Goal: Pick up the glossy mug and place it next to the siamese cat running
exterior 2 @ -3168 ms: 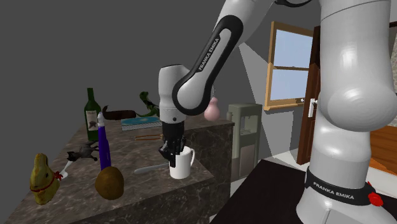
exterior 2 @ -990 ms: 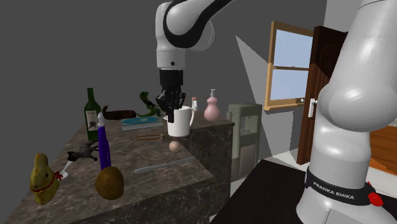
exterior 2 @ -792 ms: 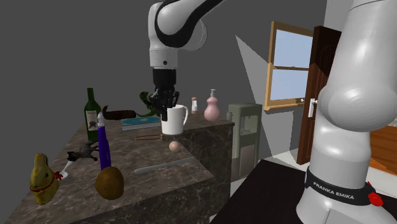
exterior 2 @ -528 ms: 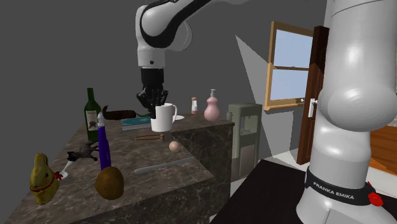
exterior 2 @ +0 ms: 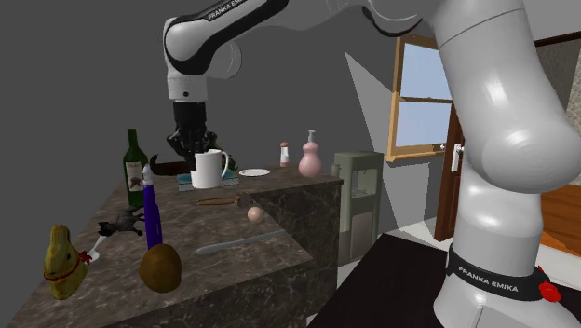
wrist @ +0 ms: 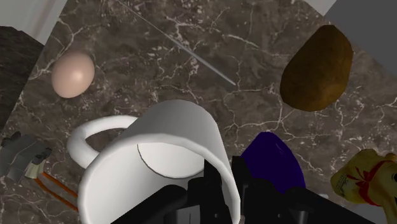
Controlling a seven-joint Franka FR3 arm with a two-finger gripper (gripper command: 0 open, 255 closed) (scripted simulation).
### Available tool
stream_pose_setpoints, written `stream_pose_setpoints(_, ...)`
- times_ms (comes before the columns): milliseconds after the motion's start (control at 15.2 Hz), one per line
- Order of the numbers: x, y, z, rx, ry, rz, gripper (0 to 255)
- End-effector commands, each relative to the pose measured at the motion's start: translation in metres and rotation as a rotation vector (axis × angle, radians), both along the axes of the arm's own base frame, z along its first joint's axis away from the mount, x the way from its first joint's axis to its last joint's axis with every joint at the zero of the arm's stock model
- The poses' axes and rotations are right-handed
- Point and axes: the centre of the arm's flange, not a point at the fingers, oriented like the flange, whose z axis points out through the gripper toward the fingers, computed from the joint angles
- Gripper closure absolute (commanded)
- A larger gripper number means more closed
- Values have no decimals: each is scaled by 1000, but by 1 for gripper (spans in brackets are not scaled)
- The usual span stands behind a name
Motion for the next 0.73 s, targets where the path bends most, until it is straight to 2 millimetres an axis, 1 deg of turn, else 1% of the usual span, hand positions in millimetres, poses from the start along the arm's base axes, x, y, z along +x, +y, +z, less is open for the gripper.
stream_pose_setpoints(0,26,5,1,0,0,-1,255)
stream_pose_setpoints(264,75,17,1,0,0,-1,255)
stream_pose_setpoints(660,75,17,-30,0,0,-1,255)
